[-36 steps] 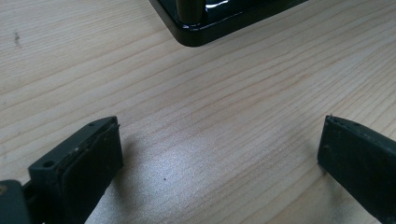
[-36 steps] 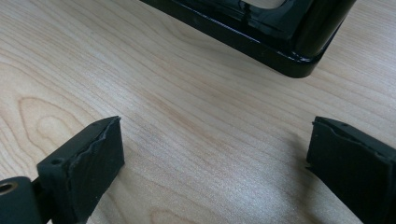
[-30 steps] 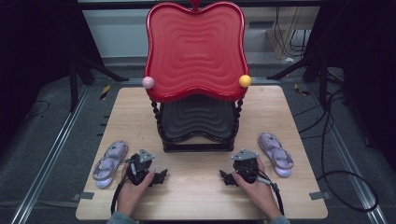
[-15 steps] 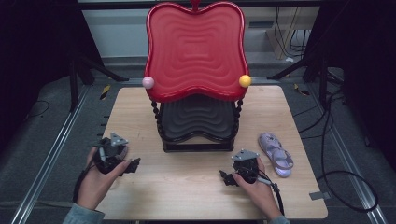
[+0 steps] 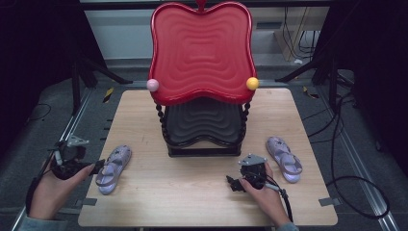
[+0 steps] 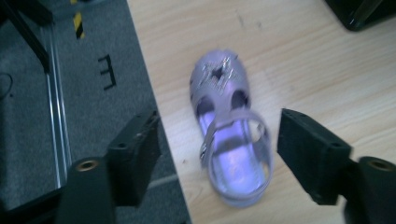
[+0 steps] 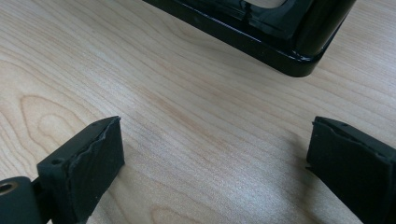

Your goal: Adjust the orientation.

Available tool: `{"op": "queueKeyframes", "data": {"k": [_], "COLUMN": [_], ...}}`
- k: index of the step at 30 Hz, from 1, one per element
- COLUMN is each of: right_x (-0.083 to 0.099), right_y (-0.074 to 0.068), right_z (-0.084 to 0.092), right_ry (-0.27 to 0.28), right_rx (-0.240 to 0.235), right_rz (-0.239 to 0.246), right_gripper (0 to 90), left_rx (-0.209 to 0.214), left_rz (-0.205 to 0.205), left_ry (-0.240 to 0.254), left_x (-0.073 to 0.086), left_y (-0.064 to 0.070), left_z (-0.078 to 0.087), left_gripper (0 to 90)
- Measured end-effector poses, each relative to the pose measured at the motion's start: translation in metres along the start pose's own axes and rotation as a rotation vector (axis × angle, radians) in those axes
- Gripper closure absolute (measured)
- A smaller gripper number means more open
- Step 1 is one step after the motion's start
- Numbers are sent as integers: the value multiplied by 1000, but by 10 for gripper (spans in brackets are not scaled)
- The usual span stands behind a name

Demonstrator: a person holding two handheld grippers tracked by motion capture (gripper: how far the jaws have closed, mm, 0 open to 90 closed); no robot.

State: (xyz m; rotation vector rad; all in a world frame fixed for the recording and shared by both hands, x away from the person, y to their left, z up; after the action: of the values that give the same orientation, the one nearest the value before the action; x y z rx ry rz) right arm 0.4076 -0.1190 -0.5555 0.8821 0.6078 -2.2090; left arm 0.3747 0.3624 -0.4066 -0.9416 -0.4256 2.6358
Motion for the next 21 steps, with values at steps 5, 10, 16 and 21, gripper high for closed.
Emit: {"op": "queueKeyframes", "data": {"k": [5, 10, 16, 21], "right_x": [0, 0, 0, 0], "right_y": [0, 0, 0, 0], "right_z": [0, 0, 0, 0], "right_ry": [0, 0, 0, 0], "right_rx": [0, 0, 0, 0], "right_rz": [0, 0, 0, 0], "right_gripper": [43, 43, 43, 43], "left_rx": [23, 53, 80, 112], "left_rz": [-11, -30, -55, -52], "left_ry": [-51, -125, -222, -276], "left_x": [11, 18, 29, 35], "left_y": [-5, -3, 2, 4], "left_z": [-10, -26, -49, -64], "left_gripper": [412, 471, 506, 547]}}
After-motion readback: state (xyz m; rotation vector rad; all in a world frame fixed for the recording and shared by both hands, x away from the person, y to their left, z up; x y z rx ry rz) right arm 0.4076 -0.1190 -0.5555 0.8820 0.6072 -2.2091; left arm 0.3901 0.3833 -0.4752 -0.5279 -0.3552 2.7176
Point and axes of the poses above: each handheld gripper's, and its own axes: z roughly backward along the jaws, x roughly out of its underside, y roughly to its right, the point moved 6 cm from there along -z, roughly forward along the jaws, and after that the axes turned 15 degrees about -x, right-handed, at the moved point
